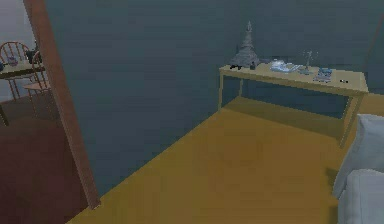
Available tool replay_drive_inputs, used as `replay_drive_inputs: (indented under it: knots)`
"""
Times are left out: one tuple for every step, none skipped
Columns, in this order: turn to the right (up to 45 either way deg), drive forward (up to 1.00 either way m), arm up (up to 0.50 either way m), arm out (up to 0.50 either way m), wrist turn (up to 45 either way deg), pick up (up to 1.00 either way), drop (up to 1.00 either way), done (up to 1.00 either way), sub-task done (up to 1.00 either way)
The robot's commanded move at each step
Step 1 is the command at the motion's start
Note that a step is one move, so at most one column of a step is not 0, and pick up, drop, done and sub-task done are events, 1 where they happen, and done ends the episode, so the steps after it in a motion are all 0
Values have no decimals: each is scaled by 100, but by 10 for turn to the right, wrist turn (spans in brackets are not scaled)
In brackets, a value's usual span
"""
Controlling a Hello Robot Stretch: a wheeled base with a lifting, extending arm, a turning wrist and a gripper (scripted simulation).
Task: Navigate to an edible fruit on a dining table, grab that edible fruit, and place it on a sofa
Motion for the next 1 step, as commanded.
replay_drive_inputs:
  knots:
    - [0, 0, 0, 0, 0, 0, 0, 100, 0]
